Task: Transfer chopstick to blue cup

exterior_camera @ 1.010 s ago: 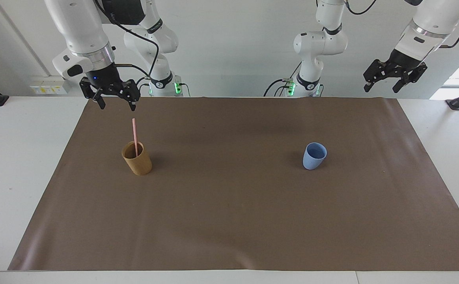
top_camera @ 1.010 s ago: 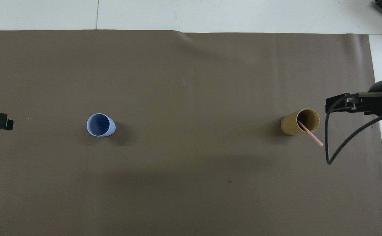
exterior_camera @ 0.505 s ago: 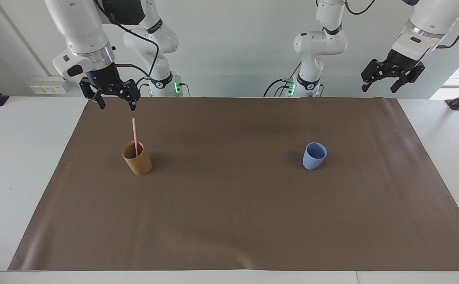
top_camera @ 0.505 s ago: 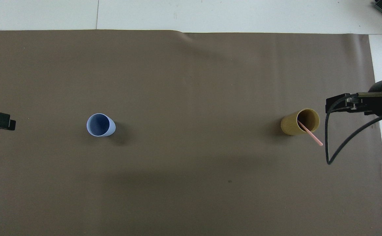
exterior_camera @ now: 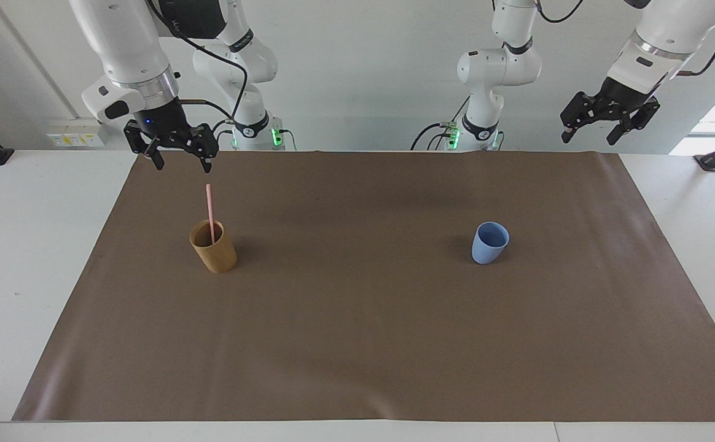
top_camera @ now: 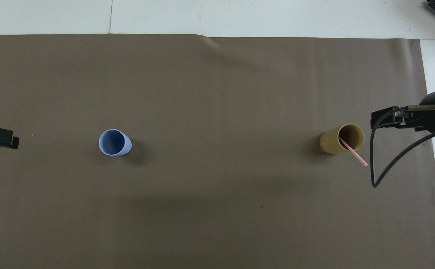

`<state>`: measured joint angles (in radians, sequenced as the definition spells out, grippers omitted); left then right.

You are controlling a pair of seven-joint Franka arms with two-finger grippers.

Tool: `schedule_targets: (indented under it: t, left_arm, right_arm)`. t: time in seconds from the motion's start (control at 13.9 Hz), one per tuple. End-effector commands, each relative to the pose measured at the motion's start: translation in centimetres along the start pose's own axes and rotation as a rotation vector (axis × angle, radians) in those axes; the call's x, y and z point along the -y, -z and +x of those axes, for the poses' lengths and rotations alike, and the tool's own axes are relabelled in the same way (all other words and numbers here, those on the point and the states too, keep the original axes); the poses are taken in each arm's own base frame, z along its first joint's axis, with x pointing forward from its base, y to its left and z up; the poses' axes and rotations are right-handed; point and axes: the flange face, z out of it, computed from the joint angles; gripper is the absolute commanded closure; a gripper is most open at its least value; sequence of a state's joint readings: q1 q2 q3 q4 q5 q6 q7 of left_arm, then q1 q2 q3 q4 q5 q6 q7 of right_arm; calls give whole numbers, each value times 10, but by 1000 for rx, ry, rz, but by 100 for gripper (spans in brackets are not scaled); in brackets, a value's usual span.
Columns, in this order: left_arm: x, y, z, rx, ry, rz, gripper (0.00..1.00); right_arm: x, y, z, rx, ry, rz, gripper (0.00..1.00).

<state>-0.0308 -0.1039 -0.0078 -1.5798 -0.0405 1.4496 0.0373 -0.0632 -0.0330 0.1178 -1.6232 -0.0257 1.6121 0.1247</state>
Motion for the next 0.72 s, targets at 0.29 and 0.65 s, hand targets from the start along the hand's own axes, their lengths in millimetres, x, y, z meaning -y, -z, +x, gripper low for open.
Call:
schedule_targets:
  t: [0.29,0.65]
  left_arm:
    - [3,-42,5,17,-1,-15,0]
    - [5,-96,12,40,9,-15,0]
  right_arm:
    - [-3,2,1,4,-13,4,0]
    - [-3,2,1,4,-15,4,0]
